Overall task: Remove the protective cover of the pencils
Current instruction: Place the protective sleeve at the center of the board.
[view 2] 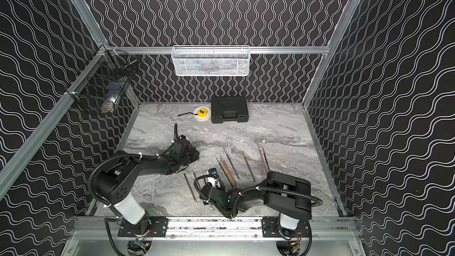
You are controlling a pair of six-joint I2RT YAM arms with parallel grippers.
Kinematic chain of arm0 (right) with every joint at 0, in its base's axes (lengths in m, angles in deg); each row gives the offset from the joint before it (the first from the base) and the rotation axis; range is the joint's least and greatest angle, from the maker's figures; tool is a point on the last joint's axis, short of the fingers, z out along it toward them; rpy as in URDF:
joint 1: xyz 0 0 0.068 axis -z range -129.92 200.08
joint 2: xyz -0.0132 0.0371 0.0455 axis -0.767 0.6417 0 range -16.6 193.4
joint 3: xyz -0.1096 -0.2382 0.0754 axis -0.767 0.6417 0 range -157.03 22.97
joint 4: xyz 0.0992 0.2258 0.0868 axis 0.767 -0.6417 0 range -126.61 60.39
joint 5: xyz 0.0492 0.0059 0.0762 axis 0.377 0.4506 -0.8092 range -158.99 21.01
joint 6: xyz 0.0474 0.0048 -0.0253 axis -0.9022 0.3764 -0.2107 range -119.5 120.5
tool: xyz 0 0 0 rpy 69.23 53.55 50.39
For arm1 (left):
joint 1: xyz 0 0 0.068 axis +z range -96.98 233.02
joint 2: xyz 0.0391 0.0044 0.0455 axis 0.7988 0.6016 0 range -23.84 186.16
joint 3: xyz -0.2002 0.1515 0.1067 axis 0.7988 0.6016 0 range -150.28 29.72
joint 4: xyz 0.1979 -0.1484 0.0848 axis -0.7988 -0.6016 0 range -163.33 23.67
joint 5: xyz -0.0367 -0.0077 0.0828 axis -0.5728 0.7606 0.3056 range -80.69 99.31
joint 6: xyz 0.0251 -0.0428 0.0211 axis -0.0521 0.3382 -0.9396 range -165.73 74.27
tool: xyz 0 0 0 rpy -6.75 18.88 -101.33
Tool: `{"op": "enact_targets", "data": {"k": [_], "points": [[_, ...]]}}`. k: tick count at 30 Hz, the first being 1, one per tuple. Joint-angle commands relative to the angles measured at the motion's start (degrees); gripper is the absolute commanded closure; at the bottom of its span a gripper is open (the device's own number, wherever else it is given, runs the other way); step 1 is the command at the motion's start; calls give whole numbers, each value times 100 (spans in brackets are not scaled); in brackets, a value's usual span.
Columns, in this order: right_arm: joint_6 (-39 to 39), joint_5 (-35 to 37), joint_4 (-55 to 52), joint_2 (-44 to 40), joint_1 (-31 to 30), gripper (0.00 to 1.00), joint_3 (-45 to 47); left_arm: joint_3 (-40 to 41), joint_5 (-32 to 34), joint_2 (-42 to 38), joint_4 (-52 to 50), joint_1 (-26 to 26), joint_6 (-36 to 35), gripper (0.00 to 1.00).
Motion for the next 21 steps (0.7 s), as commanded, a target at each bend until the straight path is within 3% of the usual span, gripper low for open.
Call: {"op": "enact_targets", "data": {"k": [1,7,21], "points": [[-91,-56,-355,-10,0,69,-20,-81,105,101,-221,0,-28,87],[-84,-8,-390,-77,0,67,-12,-194,340,75,-600,8,-37,78],[125,138,-731,-533,34,66,-117,-342,401,-108,-984,1,-122,79]]}}
